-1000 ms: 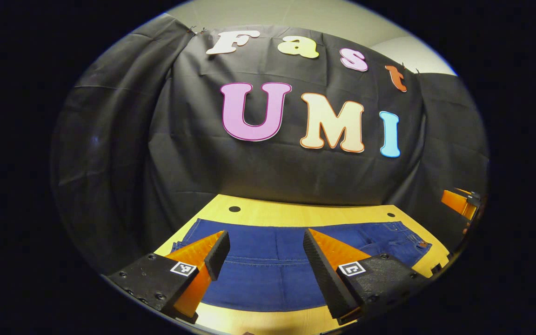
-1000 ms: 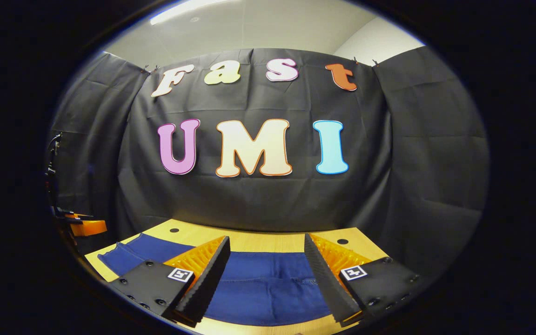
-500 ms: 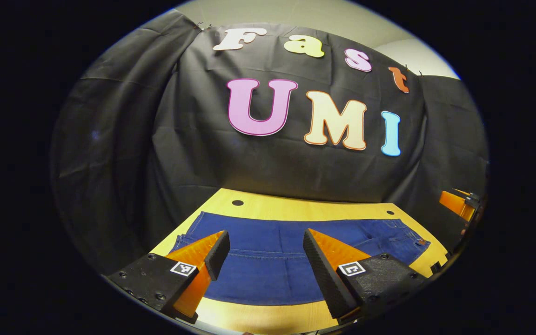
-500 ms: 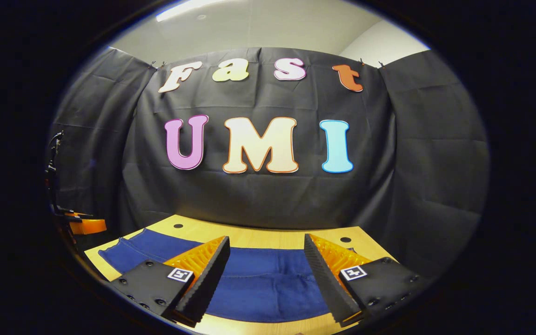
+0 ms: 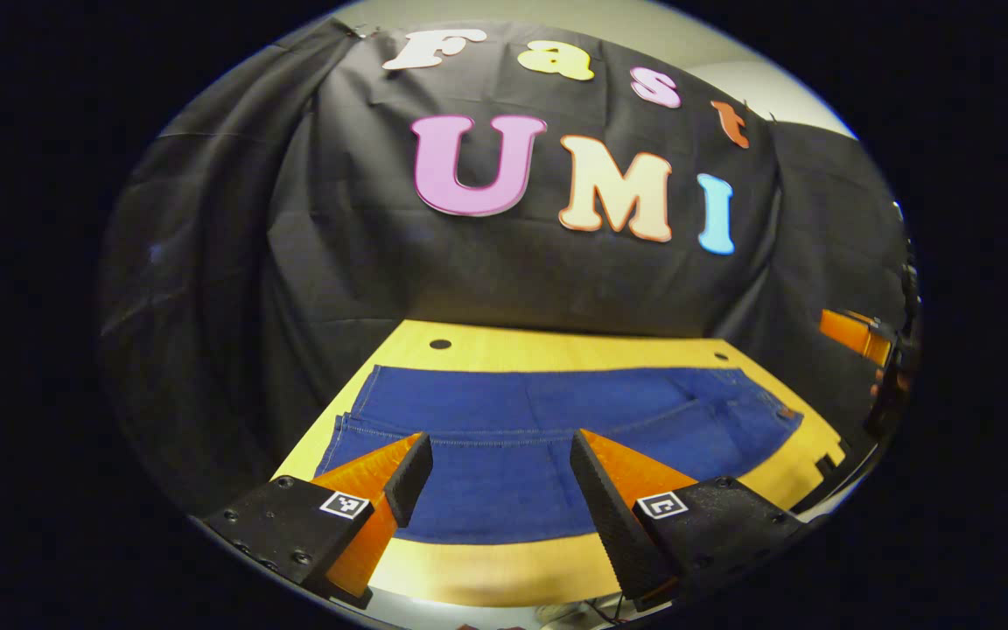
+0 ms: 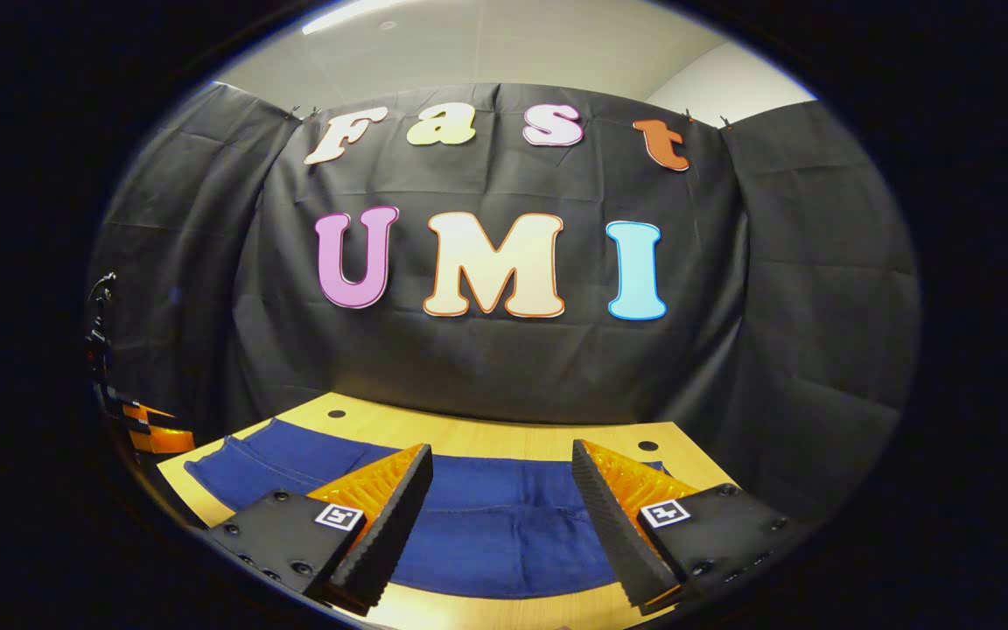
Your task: Grasp the waist and the cuffs of the jeans and fold them to make the two legs overlap; first hold the waist and fold one-third of the jeans toward the cuffs, then hold the cuffs and fold the remaining one-third in the same direction to finish folding.
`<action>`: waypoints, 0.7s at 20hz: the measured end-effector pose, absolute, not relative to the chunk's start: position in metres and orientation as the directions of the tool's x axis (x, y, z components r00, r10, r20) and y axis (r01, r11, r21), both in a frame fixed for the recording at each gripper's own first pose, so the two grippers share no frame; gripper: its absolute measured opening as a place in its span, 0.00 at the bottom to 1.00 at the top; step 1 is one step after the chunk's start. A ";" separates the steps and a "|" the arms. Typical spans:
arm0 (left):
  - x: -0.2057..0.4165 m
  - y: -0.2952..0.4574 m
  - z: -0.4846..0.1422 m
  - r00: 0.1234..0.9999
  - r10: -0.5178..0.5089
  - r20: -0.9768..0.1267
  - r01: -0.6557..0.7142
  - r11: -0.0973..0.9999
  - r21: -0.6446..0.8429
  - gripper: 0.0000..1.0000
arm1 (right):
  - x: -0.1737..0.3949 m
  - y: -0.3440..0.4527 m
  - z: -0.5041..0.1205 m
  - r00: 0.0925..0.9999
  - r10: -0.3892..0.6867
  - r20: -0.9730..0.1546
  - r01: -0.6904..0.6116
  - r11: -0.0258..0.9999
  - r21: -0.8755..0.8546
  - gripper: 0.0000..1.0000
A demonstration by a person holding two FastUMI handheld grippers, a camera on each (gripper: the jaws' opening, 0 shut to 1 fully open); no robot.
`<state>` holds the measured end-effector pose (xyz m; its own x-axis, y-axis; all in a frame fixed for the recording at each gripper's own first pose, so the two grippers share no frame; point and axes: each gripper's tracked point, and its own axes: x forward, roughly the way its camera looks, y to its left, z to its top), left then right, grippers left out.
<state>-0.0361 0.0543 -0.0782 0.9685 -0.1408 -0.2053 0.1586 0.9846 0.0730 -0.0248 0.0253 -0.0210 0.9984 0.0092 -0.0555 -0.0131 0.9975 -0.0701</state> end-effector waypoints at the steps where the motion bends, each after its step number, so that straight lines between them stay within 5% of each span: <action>1: -0.040 0.059 -0.088 0.953 -0.172 -0.251 0.203 0.974 0.103 0.94 | -0.027 0.025 -0.024 0.998 0.008 -0.069 -0.014 0.997 -0.079 0.98; 5: -0.060 0.085 -0.135 0.848 -0.254 -0.465 0.366 0.915 0.168 0.95 | -0.037 0.028 -0.042 0.991 0.028 -0.129 -0.043 0.993 -0.108 1.00; 14: -0.049 0.160 -0.202 0.627 -0.147 -0.765 0.539 0.791 0.290 0.97 | -0.044 0.041 -0.066 0.975 0.068 -0.214 -0.094 0.989 -0.116 0.99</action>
<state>-0.0487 0.1595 -0.2023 0.6266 -0.1466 -0.7654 0.5388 0.7912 0.2895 -0.0443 0.0411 -0.0663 0.9746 0.0678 -0.2136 -0.0942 0.9888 -0.1156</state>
